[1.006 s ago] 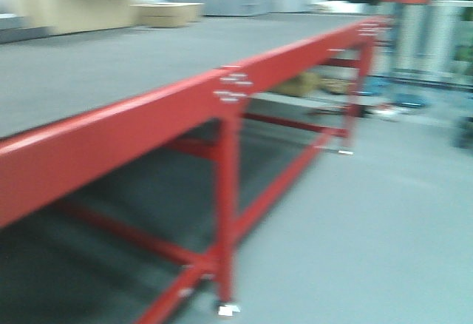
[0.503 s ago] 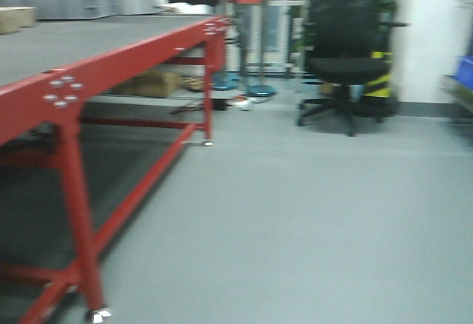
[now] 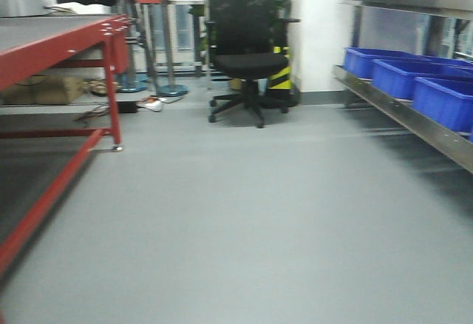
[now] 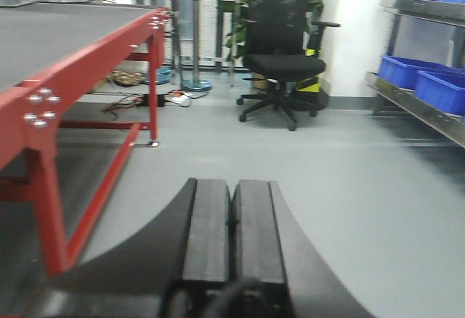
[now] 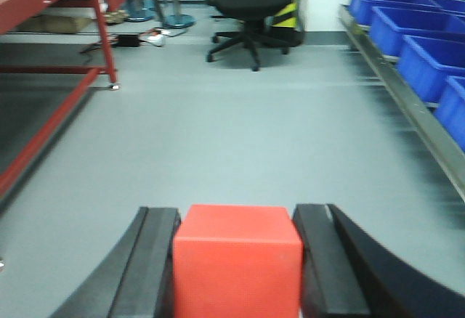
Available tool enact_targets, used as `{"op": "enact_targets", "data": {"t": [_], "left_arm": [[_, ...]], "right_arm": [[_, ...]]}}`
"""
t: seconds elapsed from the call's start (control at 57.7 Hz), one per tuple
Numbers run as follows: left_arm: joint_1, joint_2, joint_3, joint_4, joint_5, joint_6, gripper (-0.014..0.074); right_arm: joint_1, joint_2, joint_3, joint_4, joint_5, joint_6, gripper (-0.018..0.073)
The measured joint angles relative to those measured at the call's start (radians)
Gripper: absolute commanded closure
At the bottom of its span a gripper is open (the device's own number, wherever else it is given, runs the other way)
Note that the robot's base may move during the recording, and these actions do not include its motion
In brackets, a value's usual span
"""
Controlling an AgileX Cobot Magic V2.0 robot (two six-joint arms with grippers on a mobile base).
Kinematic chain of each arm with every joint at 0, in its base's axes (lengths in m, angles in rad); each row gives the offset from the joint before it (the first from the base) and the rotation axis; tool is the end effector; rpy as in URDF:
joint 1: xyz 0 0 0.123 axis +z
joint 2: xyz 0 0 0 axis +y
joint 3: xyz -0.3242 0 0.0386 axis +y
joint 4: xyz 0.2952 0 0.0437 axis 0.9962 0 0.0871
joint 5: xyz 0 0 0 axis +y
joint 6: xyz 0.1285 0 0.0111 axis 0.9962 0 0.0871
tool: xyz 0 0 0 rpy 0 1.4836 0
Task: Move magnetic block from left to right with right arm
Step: 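Drive the base toward the black office chair, cube held in right gripper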
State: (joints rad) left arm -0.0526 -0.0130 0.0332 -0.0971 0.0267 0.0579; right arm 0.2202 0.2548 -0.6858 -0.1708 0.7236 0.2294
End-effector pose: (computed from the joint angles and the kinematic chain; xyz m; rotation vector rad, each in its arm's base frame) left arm 0.1001 -0.0056 0.2002 0.0123 1.5308 -0.0751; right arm 0.0730 0.0015 0.3797 -0.0238 1.7694 0.1330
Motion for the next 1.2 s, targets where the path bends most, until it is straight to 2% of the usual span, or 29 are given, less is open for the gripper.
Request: {"op": "enact_targets", "data": {"t": [1.197], "left_arm": [[0.0,0.0,0.0,0.0,0.0,0.0,0.0722]], "right_arm": [[0.0,0.0,0.0,0.0,0.0,0.0,0.0335]]}}
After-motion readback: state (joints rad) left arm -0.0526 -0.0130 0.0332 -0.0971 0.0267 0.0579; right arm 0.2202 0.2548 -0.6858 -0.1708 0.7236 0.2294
